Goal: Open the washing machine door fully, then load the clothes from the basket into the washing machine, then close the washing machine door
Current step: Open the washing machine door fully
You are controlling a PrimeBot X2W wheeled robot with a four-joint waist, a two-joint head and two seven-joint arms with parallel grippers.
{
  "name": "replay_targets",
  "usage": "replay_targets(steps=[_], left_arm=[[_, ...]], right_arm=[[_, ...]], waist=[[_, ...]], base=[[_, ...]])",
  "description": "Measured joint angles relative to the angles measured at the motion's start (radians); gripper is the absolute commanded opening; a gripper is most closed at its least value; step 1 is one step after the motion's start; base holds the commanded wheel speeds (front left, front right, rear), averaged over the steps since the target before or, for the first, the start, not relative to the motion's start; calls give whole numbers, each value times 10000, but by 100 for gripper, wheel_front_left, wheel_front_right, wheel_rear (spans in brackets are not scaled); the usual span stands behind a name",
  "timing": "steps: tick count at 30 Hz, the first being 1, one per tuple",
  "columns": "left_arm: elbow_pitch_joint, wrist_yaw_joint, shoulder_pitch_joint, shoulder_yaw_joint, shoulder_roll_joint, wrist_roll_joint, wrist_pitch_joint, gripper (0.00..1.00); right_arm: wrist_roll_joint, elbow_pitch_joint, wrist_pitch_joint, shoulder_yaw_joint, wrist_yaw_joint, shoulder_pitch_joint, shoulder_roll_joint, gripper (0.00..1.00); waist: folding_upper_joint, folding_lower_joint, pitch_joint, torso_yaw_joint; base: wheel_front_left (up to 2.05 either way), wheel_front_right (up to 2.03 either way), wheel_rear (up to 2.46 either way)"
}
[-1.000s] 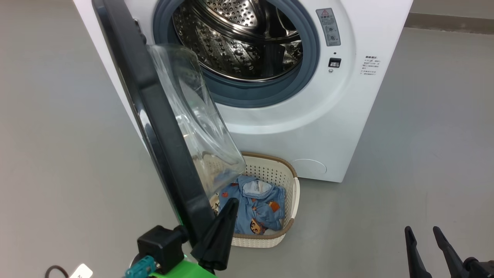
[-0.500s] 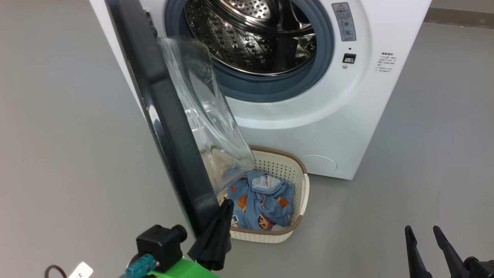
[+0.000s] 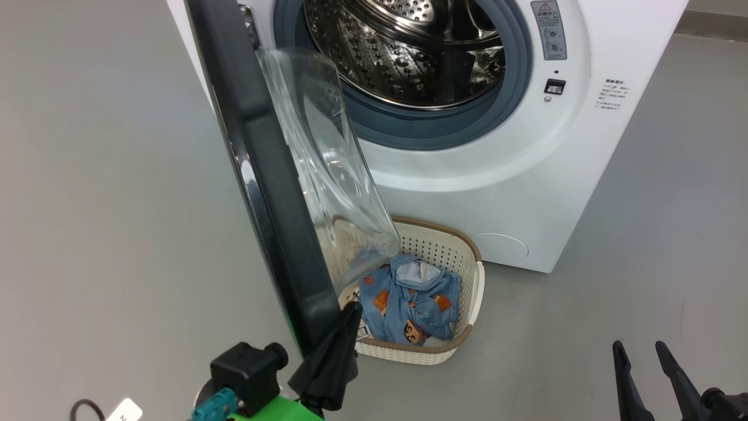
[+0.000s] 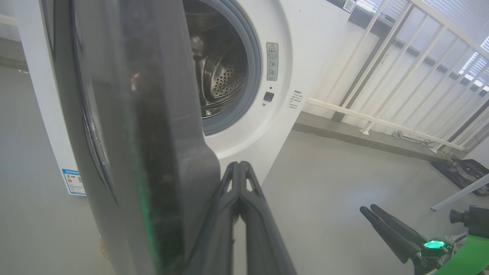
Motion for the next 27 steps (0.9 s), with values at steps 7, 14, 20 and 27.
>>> replay_targets(steps=[7,14,20,27], left_arm=[[178,77,-27,50,-90,77,-165,0],[249,192,-35,199,-75,86,-222,0],[251,368,-35,339,52,119,-236,0],[257,640,-28,807,196,188,-291,0]], right_arm=[[0,0,0,2,0,-9,0,100],[2,13,0,-2,0,-11,-19,100],[6,36,0,44,2,-88,-36,100],[4,33,0,107,0,-219,-58,100]], waist=[[0,0,69,101],[0,0,123,358],[0,0,174,748],[0,0,254,1166]], base=[[0,0,0],[0,0,0],[0,0,0],[0,0,0]])
